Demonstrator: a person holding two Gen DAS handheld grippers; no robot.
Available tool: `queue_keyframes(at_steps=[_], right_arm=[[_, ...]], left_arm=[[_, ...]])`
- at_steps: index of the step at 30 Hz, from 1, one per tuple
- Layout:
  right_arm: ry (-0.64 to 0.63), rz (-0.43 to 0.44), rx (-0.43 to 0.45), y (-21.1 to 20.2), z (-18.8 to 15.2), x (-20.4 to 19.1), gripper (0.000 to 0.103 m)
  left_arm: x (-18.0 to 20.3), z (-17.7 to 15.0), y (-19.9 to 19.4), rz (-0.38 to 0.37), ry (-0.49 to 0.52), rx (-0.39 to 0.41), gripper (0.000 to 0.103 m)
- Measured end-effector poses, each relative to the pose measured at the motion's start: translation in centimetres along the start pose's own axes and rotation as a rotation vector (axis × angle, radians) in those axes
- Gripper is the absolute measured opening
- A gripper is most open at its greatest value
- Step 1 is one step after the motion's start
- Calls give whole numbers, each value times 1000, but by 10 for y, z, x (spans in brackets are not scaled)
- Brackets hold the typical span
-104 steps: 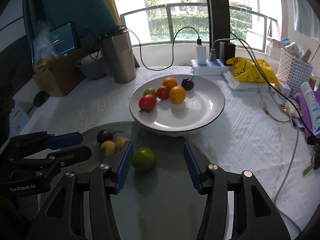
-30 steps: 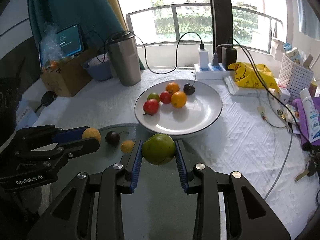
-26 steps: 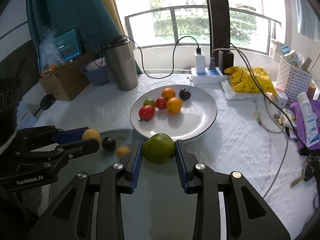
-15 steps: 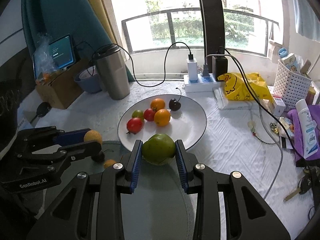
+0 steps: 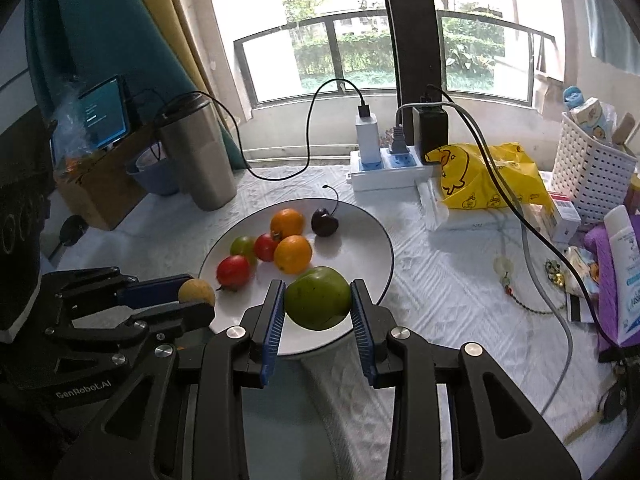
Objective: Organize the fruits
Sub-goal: 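Carry the lime with the right tool while the left carries the kiwi over the bowl, then open the right tool to drop the lime while the left drops the kiwi into the bowl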
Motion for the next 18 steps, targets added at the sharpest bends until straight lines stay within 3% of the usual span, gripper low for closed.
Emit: queue_keyframes(at_steps=[8,18], right_arm=[[6,20,-19,32,25,11,35],[17,-50,-51,71,32,27,35]], left_arm=[[-9,11,26,7,-7,-36,30],[-17,14,46,-10,-41,-67,30]])
Point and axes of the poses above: each gripper's, at about its wrist camera, not at the fingertips, and y roughly the way its jaws point, x to its right, z to its top, the point moved 10 cm from there along y, roughly the way its jaws point, and after that the axes turned 13 degrees about -x, right-handed, at the moved point
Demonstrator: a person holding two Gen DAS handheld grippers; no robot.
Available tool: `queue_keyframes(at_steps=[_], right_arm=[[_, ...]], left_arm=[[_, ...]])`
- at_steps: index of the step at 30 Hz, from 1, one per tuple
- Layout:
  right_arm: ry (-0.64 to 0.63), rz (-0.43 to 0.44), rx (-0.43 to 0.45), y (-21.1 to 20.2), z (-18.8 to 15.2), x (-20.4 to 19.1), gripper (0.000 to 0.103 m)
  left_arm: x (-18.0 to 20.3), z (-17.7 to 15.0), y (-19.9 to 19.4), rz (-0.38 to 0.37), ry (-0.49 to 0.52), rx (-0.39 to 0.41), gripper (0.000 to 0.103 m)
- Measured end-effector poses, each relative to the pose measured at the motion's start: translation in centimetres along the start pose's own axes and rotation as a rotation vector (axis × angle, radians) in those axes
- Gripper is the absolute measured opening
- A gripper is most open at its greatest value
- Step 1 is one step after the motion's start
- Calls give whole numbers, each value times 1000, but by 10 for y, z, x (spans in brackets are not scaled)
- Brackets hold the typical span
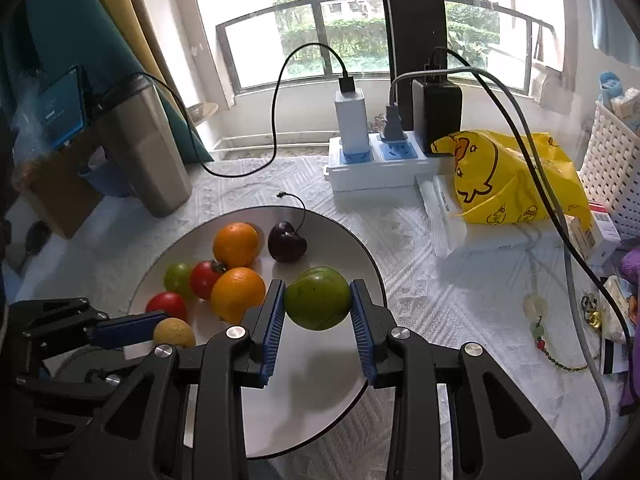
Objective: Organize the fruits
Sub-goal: 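Open the right tool to drop the lime while the left drops the kiwi into the bowl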
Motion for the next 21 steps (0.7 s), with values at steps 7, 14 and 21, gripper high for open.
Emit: queue_keyframes(at_steps=[7,14,21], right_arm=[[20,-29,6,3,0,7,35],[31,-39,21,-4,0,8,38],[17,-51,44,-24,-6,-5,46]], left_arm=[[0,-1,1,-20,-15,-11,30],[0,-3,-8,-9,-23,10,31],[0,-8,-27,-12,-40,36,31]])
Point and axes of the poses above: each gripper's, at about its wrist camera, not at the fingertips, and y roughly the way its jaws point, x to its right, z to its top, the point moved 10 cm from there along y, roughly the way its jaws point, and after that the axes turned 13 degrees about -x, right-handed, at the moved point
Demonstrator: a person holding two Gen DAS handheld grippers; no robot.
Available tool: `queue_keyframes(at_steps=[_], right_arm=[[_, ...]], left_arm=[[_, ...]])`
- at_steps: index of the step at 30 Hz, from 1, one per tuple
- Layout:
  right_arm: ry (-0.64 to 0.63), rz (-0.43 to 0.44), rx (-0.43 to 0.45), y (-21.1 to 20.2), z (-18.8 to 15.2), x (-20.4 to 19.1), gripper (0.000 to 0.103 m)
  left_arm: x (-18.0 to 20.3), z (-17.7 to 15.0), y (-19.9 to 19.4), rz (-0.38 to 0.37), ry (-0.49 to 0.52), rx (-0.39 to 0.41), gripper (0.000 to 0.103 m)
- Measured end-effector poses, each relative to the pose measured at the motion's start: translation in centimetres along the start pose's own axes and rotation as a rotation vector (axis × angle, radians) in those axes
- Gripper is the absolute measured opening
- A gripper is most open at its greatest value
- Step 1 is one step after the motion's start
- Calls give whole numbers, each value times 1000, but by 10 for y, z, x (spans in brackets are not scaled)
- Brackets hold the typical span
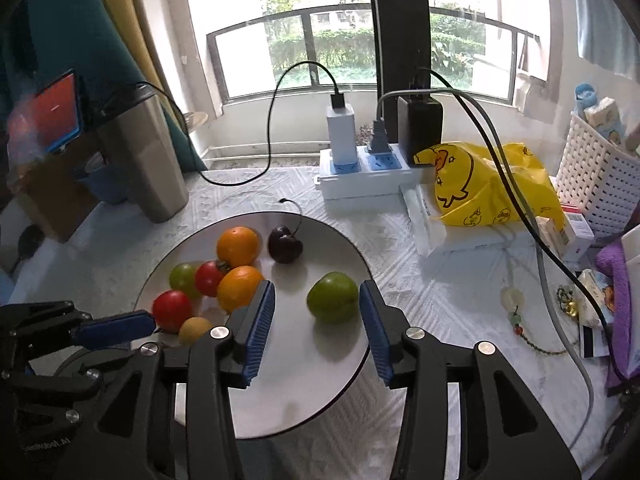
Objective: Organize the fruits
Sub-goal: 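Open the right tool to drop the lime while the left drops the kiwi into the bowl, then withdraw both open tools from the bowl back over the turntable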
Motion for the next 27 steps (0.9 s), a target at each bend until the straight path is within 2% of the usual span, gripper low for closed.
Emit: queue_keyframes(at_steps=[12,15,19,27], right_arm=[[-10,3,25,-31,-16,-29,46],[-14,8,25,-37,-24,-39,46],[-28,11,16,-42,-35,-54,46],[-22,30,-8,-41,-57,-78,47]], left_arm=[[-10,-25,-45,11,-35,65,32],[-17,-36,-52,16,-52,73,35],[-29,-49,-60,18,-85,83,44],[-49,-73,-74,28,-115,102,45]])
Point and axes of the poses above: each gripper's, at about its wrist camera, not at the fingertips, and y roughly the way its jaws point, x to its right, z to its top, the point moved 10 cm from there along y, roughly the way its jaws point, and after that the axes turned 13 degrees about -x, right-handed, at the moved point
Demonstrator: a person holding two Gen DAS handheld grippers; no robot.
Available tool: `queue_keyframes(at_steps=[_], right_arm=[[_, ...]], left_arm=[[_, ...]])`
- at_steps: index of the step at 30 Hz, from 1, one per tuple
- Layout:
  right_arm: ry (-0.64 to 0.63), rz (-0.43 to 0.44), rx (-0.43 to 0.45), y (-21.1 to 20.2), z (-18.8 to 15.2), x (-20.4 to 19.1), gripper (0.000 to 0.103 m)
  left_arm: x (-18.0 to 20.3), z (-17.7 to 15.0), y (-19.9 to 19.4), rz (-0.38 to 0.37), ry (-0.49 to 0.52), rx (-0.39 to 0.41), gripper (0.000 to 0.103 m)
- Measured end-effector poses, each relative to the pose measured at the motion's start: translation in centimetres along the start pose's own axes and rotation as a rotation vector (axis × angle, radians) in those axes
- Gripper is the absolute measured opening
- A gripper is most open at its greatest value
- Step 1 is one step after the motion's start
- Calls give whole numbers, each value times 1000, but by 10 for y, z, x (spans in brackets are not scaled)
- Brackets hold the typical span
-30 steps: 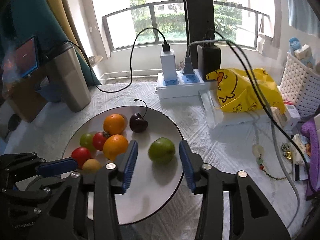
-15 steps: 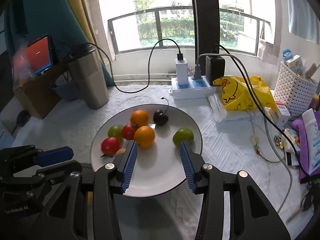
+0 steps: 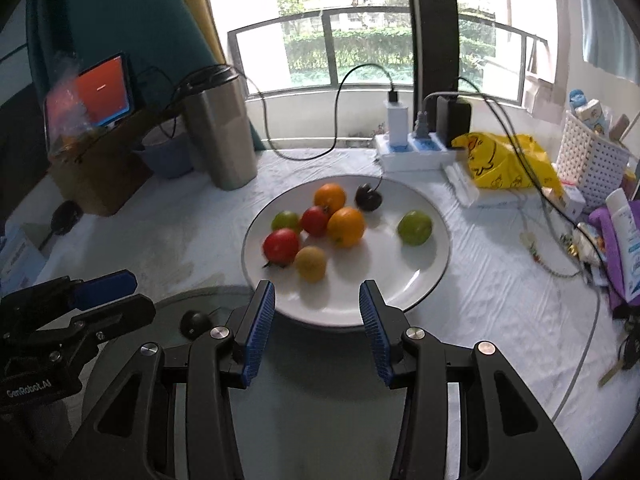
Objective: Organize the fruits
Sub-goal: 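Withdraw both open tools from the bowl back over the turntable, then grasp a small brown fruit with the right tool while the left grasps the dark plum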
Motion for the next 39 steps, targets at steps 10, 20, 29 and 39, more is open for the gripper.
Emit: queue_keyframes(at_steps=[10,20,29,39], right_arm=[[-41,21,-43,13,-13,-32,46],[-80,53,-129,44,-35,-52,46],[-135,73,-153,50,-37,-58,28],[-114,97,-138,39,-39,-37,28]], left_arm=[[-28,-26,1,3,-46,-17,45],[-36,-34,15,17,-57,-48,45],[-21,-25,31,3,-42,-81,45],[-5,-17,56,18,-3,-137,45]])
Point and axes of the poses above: each gripper's, at about its wrist camera, not at the fingertips, and y roughly the way its jaws point, x to its right, z to its top, the point moved 10 cm from there along y, roughly the way its jaws point, and after that the axes turned 13 degrees about -x, right-handed, at the moved point
